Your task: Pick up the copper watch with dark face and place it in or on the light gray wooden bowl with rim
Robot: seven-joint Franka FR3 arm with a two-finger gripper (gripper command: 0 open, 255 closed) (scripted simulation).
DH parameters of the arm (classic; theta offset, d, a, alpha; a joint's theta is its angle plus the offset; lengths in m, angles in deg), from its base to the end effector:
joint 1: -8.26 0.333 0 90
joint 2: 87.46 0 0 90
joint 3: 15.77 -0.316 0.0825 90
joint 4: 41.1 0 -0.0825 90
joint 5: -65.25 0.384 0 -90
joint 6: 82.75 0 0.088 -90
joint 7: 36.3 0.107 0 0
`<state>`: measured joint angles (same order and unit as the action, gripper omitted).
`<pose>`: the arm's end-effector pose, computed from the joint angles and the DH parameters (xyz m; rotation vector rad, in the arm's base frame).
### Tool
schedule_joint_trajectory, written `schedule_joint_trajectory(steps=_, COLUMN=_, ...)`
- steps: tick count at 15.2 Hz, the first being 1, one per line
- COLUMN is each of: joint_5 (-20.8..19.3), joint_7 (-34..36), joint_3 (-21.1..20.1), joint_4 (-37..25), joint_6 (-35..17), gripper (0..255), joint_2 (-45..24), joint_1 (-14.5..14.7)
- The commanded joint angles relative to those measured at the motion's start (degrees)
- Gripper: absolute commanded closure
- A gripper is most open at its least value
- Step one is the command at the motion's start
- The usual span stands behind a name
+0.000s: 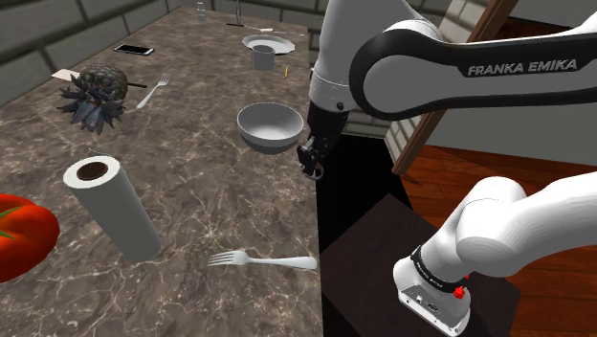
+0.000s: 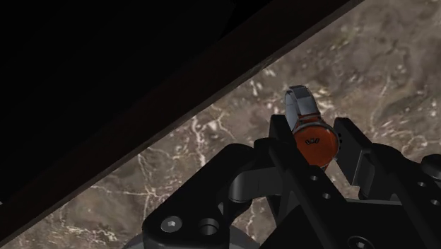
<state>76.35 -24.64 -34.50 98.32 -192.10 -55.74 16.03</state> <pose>0.3405 0.1953 0.4899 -3.1170 -0.2340 -0.0087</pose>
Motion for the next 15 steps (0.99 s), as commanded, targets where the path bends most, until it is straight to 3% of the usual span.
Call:
schedule_joint_trajectory(steps=1, joint_5=-0.19, joint_7=0.08, joint_3=0.23, joint_4=-1.59, joint_6=1.77, gripper=255, joint_2=0.16, joint_1=-0.08)
schedule_joint_trajectory(steps=15, joint_5=-1.3, joint_7=0.52, joint_3=1.58, joint_4=-12.28, joint_6=12.5, gripper=255, joint_2=0.18, joint_1=-0.61)
